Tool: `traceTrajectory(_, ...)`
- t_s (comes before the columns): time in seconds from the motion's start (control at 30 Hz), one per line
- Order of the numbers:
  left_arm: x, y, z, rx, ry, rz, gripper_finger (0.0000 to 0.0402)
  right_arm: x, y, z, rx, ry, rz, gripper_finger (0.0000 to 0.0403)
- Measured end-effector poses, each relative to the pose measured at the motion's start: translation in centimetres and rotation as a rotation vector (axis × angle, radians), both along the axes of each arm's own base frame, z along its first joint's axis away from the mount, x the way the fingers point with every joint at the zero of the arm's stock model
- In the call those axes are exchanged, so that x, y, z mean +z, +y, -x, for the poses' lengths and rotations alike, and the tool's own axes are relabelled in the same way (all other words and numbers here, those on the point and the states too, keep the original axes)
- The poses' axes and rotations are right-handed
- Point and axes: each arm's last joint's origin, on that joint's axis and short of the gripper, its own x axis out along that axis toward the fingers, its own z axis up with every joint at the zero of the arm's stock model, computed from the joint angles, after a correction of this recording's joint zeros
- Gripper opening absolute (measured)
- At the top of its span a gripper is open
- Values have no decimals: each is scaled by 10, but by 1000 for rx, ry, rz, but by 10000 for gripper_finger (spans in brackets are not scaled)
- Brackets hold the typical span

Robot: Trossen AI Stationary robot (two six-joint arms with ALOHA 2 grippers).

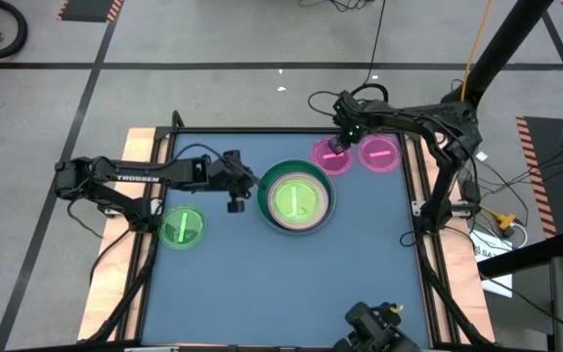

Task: Stack plastic plates
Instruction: Stack the left light pink plate on top of the light green plate

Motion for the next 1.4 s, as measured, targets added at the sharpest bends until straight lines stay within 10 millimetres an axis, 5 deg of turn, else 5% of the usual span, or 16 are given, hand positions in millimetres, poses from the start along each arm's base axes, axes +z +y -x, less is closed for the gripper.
traceTrajectory(0.77,0,-2,0,17,-8,22,120,-27,-25,9,57,-41,-26,137)
traceTrajectory(1.2,0,-2,0,18,-10,22,120,-26,-26,9,39,-47,-20,11)
traceTrajectory(1.4,0,-2,0,20,-11,24,120,-25,-25,9,34,-49,-19,9)
